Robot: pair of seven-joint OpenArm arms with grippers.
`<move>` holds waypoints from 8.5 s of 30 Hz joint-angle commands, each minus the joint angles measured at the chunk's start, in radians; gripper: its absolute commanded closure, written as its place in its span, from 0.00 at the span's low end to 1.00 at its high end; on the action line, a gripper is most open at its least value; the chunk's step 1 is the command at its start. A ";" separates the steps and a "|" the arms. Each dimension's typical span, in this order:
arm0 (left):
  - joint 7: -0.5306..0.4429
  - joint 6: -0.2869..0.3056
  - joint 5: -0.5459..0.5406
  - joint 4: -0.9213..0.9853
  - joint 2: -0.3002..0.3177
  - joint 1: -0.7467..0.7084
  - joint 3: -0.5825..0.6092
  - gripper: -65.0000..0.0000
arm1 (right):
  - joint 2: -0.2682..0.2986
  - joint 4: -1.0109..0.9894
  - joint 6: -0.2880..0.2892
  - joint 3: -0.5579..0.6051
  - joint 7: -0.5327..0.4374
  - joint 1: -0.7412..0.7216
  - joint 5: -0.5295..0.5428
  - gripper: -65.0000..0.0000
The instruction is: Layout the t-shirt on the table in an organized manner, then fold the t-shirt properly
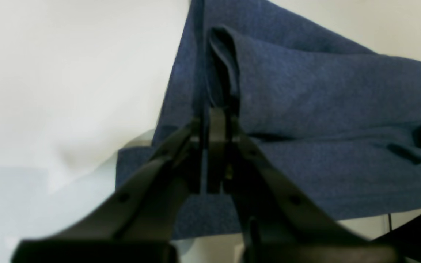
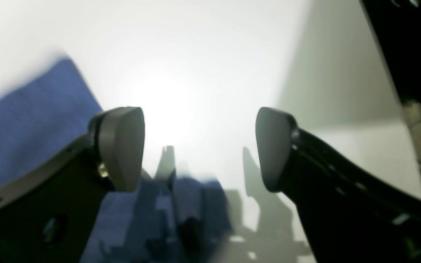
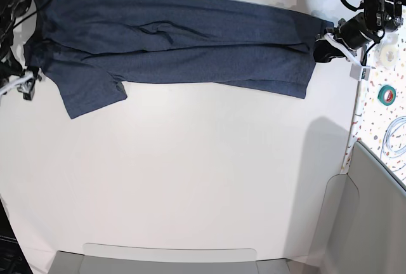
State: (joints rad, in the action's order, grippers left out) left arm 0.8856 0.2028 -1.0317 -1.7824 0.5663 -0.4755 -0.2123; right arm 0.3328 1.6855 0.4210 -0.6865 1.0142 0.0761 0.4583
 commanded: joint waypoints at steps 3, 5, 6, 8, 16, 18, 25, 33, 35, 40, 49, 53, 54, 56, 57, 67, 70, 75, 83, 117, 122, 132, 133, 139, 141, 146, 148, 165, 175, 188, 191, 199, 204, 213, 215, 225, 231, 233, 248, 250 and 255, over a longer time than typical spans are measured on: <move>-0.018 0.005 -0.012 -0.014 0.018 0.004 -0.008 0.98 | 0.009 -0.115 0.003 -0.005 0.022 -0.104 0.063 0.28; -0.018 0.005 -0.012 -0.014 0.018 0.005 -0.008 0.98 | 0.009 -0.210 0.045 0.012 0.053 -0.161 0.106 0.28; -0.018 0.005 -0.012 -0.014 0.018 0.005 -0.008 0.98 | 0.009 -0.256 0.075 0.021 0.068 -0.183 0.127 0.28; -0.018 0.005 -0.012 -0.014 0.018 0.005 -0.008 0.98 | 0.009 -0.322 0.121 0.034 0.084 -0.204 0.158 0.28; -0.018 0.005 -0.012 -0.012 0.016 0.005 -0.008 0.98 | -0.013 -0.359 0.144 0.170 0.074 -0.201 0.175 0.28; -0.018 0.005 -0.012 -0.012 0.016 0.007 -0.008 0.98 | -0.018 -0.362 0.144 0.198 0.074 -0.198 0.172 0.28; -0.018 0.005 -0.012 0.009 0.016 0.039 -0.006 0.98 | -0.018 -0.387 0.146 0.296 0.073 -0.192 0.173 0.38; -0.018 0.010 -0.012 0.102 0.002 0.042 -0.006 0.98 | -0.011 -0.298 0.148 0.345 0.073 -0.177 0.176 0.99; -0.018 0.010 -0.012 0.106 -0.002 0.042 -0.006 0.98 | -0.013 -0.215 0.148 0.348 0.076 -0.138 0.176 0.95; -0.018 0.010 -0.012 0.106 -0.002 0.042 -0.006 0.98 | -0.008 0.041 0.148 0.377 0.081 -0.008 0.173 1.00; -0.018 0.010 -0.012 0.106 -0.004 0.062 -0.006 0.98 | -0.018 0.361 0.148 0.383 0.078 0.293 0.178 1.00; -0.018 0.010 -0.012 0.106 -0.004 0.065 -0.006 0.98 | -0.047 0.362 0.148 0.403 0.074 0.368 0.176 1.00; -0.018 0.010 -0.012 0.106 -0.004 0.065 -0.006 0.98 | -0.057 0.362 0.148 0.405 0.074 0.385 0.176 1.00; -0.018 0.010 -0.012 0.106 -0.004 0.064 -0.006 0.98 | -0.077 0.361 0.148 0.429 0.078 0.397 0.175 1.00; -0.018 0.010 -0.012 0.106 -0.005 0.064 -0.005 0.98 | -0.080 0.361 0.148 0.443 0.079 0.405 0.175 1.00; -0.016 0.008 -0.012 0.106 -0.038 0.068 0.029 0.98 | -0.013 0.361 0.143 0.574 0.081 0.437 0.170 1.00; -0.016 0.007 -0.012 0.106 -0.038 0.068 0.030 0.98 | 0.009 0.361 0.143 0.569 0.081 0.445 0.170 1.00; -0.016 0.007 -0.012 0.106 -0.038 0.068 0.030 0.98 | 0.016 0.361 0.141 0.569 0.081 0.454 0.170 0.83; -0.016 0.007 -0.012 0.106 -0.038 0.068 0.029 0.98 | 0.044 0.367 0.141 0.568 0.079 0.482 0.178 0.55; -0.018 0.008 -0.012 0.197 -0.036 0.070 -0.066 0.91 | -0.245 0.129 0.086 -0.209 0.081 0.428 0.330 1.00; -0.016 0.010 -0.019 0.207 -0.038 0.070 -0.154 0.61 | -0.245 0.130 0.086 -0.210 0.081 0.420 0.333 1.00; 0.350 0.252 -0.263 0.511 -0.038 0.214 -0.373 0.54 | -0.238 0.130 0.088 -0.207 0.081 0.397 0.333 1.00; 0.390 0.268 -0.292 0.559 -0.038 0.229 -0.387 0.54 | -0.238 0.130 0.088 -0.206 0.081 0.396 0.333 1.00; 0.496 0.272 -0.344 0.602 -0.050 0.243 -0.391 0.54 | -0.237 0.130 0.088 -0.206 0.082 0.394 0.333 1.00; 0.511 0.272 -0.344 0.602 -0.065 0.240 -0.391 0.54 | -0.237 0.130 0.088 -0.206 0.082 0.394 0.333 1.00; 0.511 0.274 -0.345 0.600 -0.098 0.246 -0.381 0.54 | -0.237 0.130 0.088 -0.193 0.082 0.394 0.333 1.00; 0.511 0.274 -0.345 0.583 -0.102 0.246 -0.339 0.54 | -0.235 0.130 0.088 -0.178 0.082 0.394 0.333 1.00; 0.511 0.274 -0.345 0.458 -0.168 0.248 -0.235 0.54 | -0.237 0.130 0.088 -0.157 0.082 0.393 0.333 1.00; 0.511 0.274 -0.336 0.458 -0.177 0.248 -0.197 0.58 | -0.240 0.130 0.088 -0.157 0.082 0.393 0.333 1.00; 0.511 0.275 -0.344 0.381 -0.179 0.245 -0.204 1.00 | -0.237 0.132 0.088 -0.157 0.082 0.348 0.354 1.00; 0.511 0.275 -0.345 0.253 -0.182 0.235 -0.204 1.00 | -0.235 0.147 0.088 -0.161 0.082 0.337 0.399 1.00; 0.511 0.275 -0.345 -0.006 -0.243 0.200 -0.197 1.00 | -0.234 0.272 0.088 -0.164 0.082 0.314 0.419 1.00; 0.511 0.275 -0.345 -0.032 -0.300 0.203 -0.157 1.00 | -0.234 0.302 0.088 -0.166 0.082 0.322 0.419 1.00; 0.511 0.271 -0.344 -0.043 -0.317 0.211 0.141 1.00 | -0.194 0.299 0.088 -0.339 0.082 0.337 0.412 1.00; 0.511 0.271 -0.344 -0.050 -0.317 0.212 0.210 1.00 | -0.194 0.298 0.088 -0.394 0.084 0.339 0.412 1.00; 0.511 0.269 -0.341 -0.078 -0.360 0.352 0.448 1.00 | -0.194 0.296 0.088 -0.476 0.137 0.351 0.409 1.00; 0.511 0.269 -0.336 -0.075 -0.366 0.420 0.480 1.00 | -0.199 0.287 0.088 -0.473 0.139 0.353 0.405 1.00; 0.511 0.269 -0.336 -0.075 -0.366 0.433 0.482 1.00 | -0.199 0.276 0.088 -0.471 0.139 0.353 0.382 1.00; 0.511 0.269 -0.335 -0.072 -0.366 0.489 0.560 1.00 | -0.200 0.233 0.088 -0.467 0.139 0.339 0.334 1.00; 0.511 0.269 -0.335 -0.072 -0.366 0.496 0.561 1.00 | -0.200 0.233 0.088 -0.467 0.139 0.339 0.334 1.00; 0.511 0.268 -0.316 -0.072 -0.366 0.505 0.607 1.00 | -0.202 0.233 0.088 -0.465 0.139 0.339 0.334 1.00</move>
State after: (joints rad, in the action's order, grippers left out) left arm 1.4136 0.4690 -1.3285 -1.8389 0.2005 0.0151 0.3992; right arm 0.1150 1.9057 0.5018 -1.1461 1.1748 0.4099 0.7834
